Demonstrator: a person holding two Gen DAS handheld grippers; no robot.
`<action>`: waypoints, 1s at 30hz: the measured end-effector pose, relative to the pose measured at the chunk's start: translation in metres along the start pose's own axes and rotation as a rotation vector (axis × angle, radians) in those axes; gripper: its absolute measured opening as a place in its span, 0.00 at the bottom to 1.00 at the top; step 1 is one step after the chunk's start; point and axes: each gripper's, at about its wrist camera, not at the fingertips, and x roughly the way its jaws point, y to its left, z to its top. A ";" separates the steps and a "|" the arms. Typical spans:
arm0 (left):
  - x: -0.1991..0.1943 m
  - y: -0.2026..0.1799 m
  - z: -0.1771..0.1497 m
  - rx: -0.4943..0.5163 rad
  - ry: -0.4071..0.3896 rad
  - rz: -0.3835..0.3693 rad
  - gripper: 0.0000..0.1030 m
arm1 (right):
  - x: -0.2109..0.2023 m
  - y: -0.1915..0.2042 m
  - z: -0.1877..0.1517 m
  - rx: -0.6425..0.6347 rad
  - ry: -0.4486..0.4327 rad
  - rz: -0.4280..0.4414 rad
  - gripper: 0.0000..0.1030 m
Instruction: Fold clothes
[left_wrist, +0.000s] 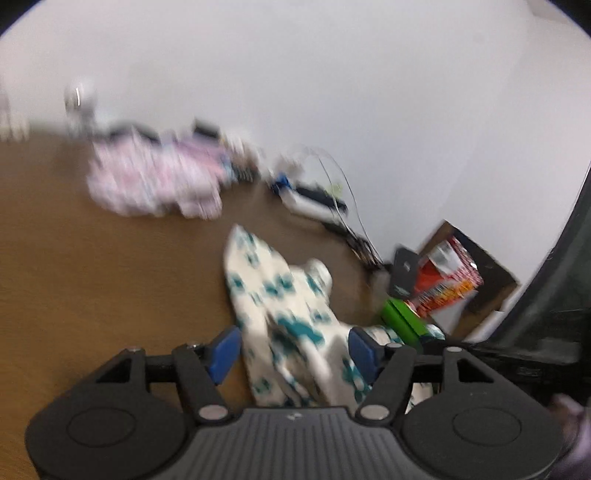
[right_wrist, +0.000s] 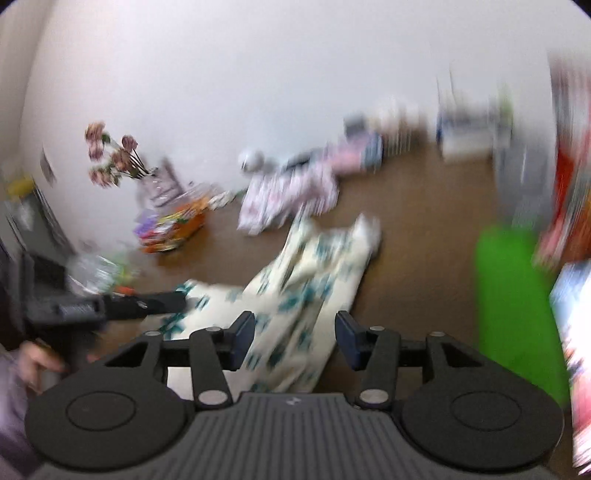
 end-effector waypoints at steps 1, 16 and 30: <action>0.000 -0.007 0.001 0.045 -0.015 0.006 0.57 | 0.001 0.009 0.001 -0.036 -0.008 0.008 0.41; 0.018 -0.004 -0.008 0.061 -0.046 -0.005 0.39 | 0.019 0.037 -0.015 -0.138 0.037 -0.062 0.23; 0.021 -0.025 -0.049 0.142 0.076 0.081 0.31 | 0.034 0.078 -0.045 -0.335 0.066 -0.130 0.23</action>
